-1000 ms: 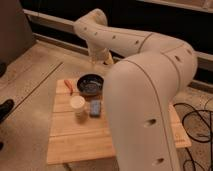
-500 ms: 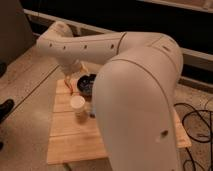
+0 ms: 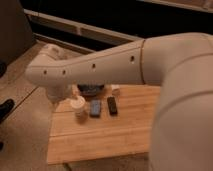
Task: Move the arm in a circular motion
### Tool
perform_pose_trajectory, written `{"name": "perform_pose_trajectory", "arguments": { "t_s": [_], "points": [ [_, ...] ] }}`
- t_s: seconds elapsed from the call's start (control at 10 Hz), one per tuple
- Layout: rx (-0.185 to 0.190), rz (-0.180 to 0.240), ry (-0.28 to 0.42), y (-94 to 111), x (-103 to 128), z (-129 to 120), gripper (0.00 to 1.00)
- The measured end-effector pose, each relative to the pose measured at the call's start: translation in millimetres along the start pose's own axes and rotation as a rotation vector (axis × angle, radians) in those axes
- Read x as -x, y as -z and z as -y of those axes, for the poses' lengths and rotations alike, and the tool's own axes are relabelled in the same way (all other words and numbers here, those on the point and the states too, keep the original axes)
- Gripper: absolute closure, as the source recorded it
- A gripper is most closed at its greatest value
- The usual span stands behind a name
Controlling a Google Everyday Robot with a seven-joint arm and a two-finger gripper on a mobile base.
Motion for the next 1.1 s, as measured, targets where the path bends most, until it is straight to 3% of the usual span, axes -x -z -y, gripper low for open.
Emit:
{"name": "perform_pose_trajectory", "arguments": {
  "t_s": [0.2, 0.3, 0.5, 0.6, 0.8, 0.9, 1.1],
  "points": [
    [0.021, 0.031, -0.076, 4.0, -35.2, 26.9, 0.35],
    [0.005, 0.043, -0.161, 7.5, -52.2, 61.5, 0.35],
    [-0.061, 0.051, -0.341, 17.0, -73.3, 142.0, 0.35],
    [-0.123, 0.050, -0.447, 24.5, -79.4, 194.5, 0.35],
    [-0.244, 0.049, -0.563, 34.4, -70.2, 266.0, 0.35],
    [-0.334, 0.051, -0.595, 37.5, -47.3, 300.4, 0.35],
    [-0.420, 0.049, -0.624, 35.3, -2.2, 328.3, 0.35]
  ]
}}
